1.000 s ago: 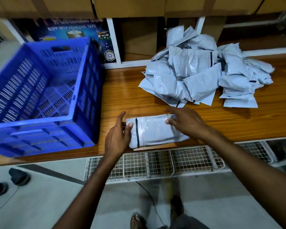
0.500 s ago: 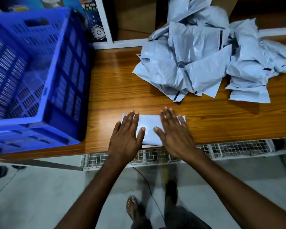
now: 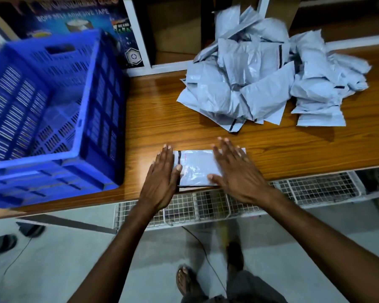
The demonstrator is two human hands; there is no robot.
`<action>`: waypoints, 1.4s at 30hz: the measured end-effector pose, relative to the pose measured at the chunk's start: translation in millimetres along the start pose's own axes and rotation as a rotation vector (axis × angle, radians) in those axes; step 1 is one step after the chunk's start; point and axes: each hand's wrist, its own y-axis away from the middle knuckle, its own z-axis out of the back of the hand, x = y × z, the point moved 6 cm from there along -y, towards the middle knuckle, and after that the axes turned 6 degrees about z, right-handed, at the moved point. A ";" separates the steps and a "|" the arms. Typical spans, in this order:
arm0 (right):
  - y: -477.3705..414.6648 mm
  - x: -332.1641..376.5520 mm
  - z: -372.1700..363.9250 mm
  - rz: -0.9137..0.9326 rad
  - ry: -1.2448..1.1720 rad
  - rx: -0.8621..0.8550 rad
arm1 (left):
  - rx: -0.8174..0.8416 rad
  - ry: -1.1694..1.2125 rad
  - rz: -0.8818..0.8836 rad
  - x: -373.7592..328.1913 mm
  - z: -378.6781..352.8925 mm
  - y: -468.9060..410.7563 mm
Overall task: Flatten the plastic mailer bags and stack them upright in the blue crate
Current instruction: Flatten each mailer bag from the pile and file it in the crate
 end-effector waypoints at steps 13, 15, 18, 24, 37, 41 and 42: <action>32.7 37.4 5.2 0.106 0.178 -0.023 | -0.348 -0.034 -0.100 -19.8 63.0 53.6; 31.5 42.3 27.9 0.107 0.180 -0.116 | -0.461 -0.032 -0.108 -36.0 84.9 61.8; 22.3 55.7 70.9 0.124 0.173 -0.280 | -0.642 -0.004 -0.134 -57.1 123.0 72.7; -5.6 101.2 145.9 0.212 0.118 -0.508 | -0.855 0.037 -0.102 -53.5 197.2 82.9; -191.0 283.7 238.9 0.320 -0.280 -0.551 | -0.756 -0.245 0.225 150.7 354.0 26.1; -286.3 331.0 221.2 0.154 -0.347 -0.337 | -0.558 -0.399 0.232 218.4 386.7 -5.0; -312.4 341.4 206.7 0.101 -0.393 -0.256 | -0.487 -0.433 0.218 233.2 391.7 -15.2</action>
